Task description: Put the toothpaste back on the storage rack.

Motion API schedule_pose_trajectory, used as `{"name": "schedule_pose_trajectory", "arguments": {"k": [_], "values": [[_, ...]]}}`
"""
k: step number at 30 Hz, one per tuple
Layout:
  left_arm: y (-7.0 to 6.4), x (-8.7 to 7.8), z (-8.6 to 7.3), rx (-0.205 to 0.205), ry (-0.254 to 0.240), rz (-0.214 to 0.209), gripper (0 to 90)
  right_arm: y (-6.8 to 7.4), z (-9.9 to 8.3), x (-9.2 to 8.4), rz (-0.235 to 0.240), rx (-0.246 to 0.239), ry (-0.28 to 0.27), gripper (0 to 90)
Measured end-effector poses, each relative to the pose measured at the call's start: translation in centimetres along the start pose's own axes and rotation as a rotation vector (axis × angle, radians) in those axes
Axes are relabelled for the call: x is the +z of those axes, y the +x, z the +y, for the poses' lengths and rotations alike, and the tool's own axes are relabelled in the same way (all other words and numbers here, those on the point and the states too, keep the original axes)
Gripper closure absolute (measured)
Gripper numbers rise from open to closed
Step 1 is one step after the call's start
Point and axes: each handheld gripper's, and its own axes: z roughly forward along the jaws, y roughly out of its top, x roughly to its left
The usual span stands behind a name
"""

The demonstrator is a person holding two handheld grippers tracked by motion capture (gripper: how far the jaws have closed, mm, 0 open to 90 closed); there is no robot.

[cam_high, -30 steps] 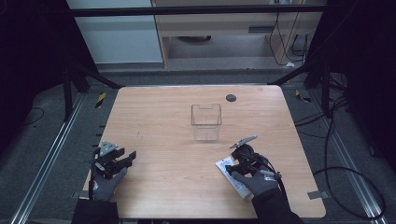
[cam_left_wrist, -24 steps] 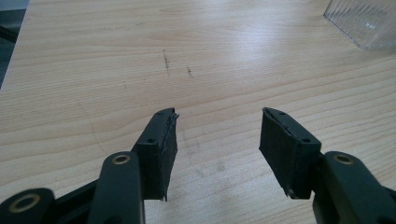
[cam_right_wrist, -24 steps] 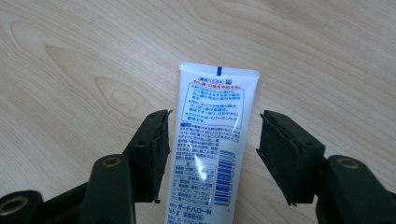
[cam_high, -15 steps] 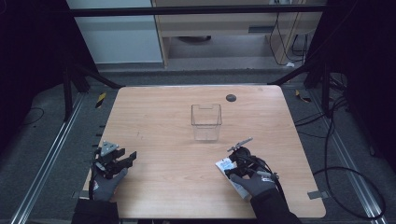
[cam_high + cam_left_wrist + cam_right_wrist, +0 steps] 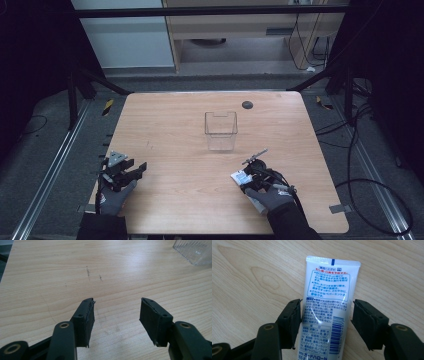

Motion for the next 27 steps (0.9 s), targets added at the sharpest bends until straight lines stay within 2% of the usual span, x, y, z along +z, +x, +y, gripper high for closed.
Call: {"name": "schedule_pose_trajectory", "arguments": {"k": [8,17,22,27], "values": [[0.0,0.0,0.0,0.000,0.000,0.001,44.1,0.1,0.0,0.5,0.005,0.002,0.024,39.3],[0.0,0.1,0.0,0.000,0.003,-0.002,44.1,-0.2,0.3,1.0,0.017,0.010,0.024,37.2],[0.0,0.1,0.0,-0.001,0.004,-0.002,44.1,0.0,0.4,1.4,-0.006,0.000,0.034,36.0],[0.0,0.2,0.0,0.002,0.006,-0.003,44.0,0.0,0.5,1.7,-0.010,0.014,0.034,36.2]]}}
